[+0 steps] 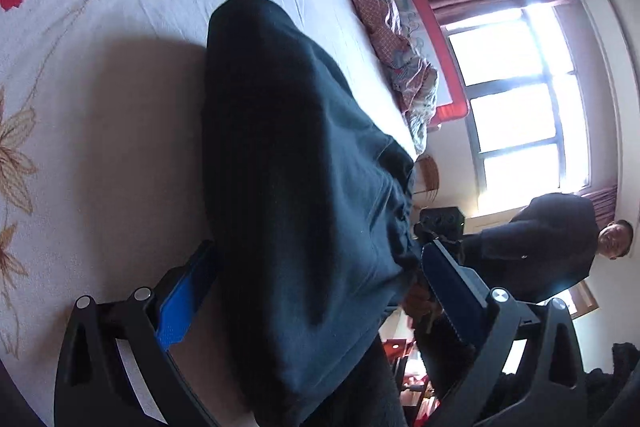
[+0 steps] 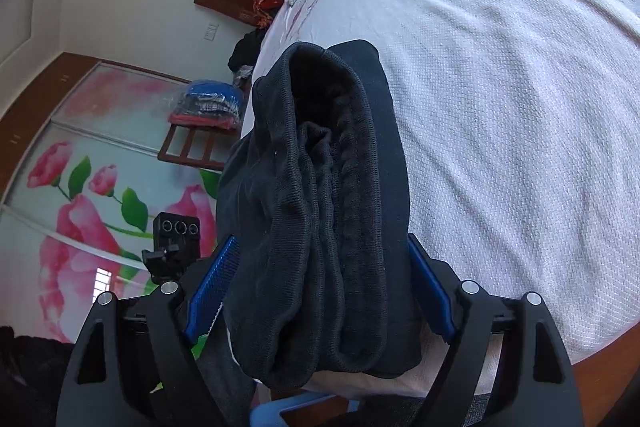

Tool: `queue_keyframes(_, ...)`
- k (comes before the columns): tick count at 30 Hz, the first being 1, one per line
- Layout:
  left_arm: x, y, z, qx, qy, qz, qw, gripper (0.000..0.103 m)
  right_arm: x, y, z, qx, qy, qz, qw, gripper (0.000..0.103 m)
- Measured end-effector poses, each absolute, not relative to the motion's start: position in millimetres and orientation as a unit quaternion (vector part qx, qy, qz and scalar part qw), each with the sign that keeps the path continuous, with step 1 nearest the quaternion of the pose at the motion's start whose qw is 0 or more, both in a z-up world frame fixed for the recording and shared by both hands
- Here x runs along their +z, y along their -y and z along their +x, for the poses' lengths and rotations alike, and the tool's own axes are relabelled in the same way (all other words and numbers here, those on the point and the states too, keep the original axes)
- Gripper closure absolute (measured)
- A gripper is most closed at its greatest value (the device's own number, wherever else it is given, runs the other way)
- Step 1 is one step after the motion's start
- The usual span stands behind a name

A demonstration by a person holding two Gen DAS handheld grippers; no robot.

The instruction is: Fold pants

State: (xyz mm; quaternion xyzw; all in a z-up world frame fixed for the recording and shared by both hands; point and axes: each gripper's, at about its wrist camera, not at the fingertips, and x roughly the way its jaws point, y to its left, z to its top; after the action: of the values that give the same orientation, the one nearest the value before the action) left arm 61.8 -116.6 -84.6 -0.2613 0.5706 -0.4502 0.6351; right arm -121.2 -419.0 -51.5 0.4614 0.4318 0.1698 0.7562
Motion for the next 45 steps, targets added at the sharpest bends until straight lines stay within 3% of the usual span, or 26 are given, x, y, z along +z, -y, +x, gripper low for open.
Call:
queue_keyframes(4, -83.0, 126.2, 55.8, -0.466, -0.568, -0.239, 0.635, 0.002, -48.3, 416.1, -121.8, 0.165, -0.438, 0.448, 0.762, 0.022)
queue_keyframes(5, -82.7, 129.3, 57.0, -0.466, -0.568, -0.242, 0.633, 0.002, -47.8, 415.2, -122.2, 0.162, -0.439, 0.446, 0.763, 0.027)
queue_keyframes(7, -80.8, 133.3, 60.9, -0.466, -0.569, -0.262, 0.624, 0.003, -47.9, 415.5, -124.6, 0.152, -0.442, 0.44, 0.767, 0.051)
queue_keyframes(9, -84.5, 136.2, 64.6, -0.452, -0.58, -0.274, 0.62, 0.025, -45.8, 415.5, -129.5, 0.147, -0.429, 0.453, 0.767, 0.063)
queue_keyframes(11, -91.2, 127.7, 68.4, -0.425, -0.593, -0.284, 0.622, 0.07, -38.9, 409.1, -130.5, 0.135, -0.428, 0.445, 0.775, 0.065)
queue_keyframes(16, -88.0, 122.5, 64.8, -0.418, -0.581, -0.306, 0.628, 0.085, -5.4, 391.0, -126.1, 0.103, -0.434, 0.407, 0.797, 0.069)
queue_keyframes(30, 9.4, 84.6, 102.9, -0.467, -0.475, -0.335, 0.666, 0.086, 94.5, 351.2, -37.1, 0.158, -0.396, 0.316, 0.848, 0.07)
queue_keyframes(36, 42.0, 45.1, 155.5, -0.437, -0.456, -0.302, 0.714, 0.085, 63.5, 328.1, 38.6, 0.175, -0.389, 0.347, 0.835, 0.07)
queue_keyframes(41, 2.7, 16.5, 196.7, -0.393, -0.479, -0.29, 0.73, 0.084, -16.8, 312.2, 81.0, 0.146, -0.445, 0.389, 0.793, 0.07)
queue_keyframes(42, -15.5, 15.4, 201.4, -0.377, -0.493, -0.289, 0.729, 0.083, -36.2, 309.0, 85.3, 0.116, -0.477, 0.376, 0.786, 0.065)
queue_keyframes(43, -38.6, 17.0, 205.5, -0.361, -0.513, -0.285, 0.725, 0.081, -48.3, 308.8, 84.3, 0.099, -0.486, 0.37, 0.786, 0.048)
queue_keyframes(45, -82.2, 10.4, 204.5, -0.314, -0.546, -0.286, 0.723, 0.077, -53.0, 320.7, 74.5, 0.114, -0.462, 0.43, 0.768, 0.041)
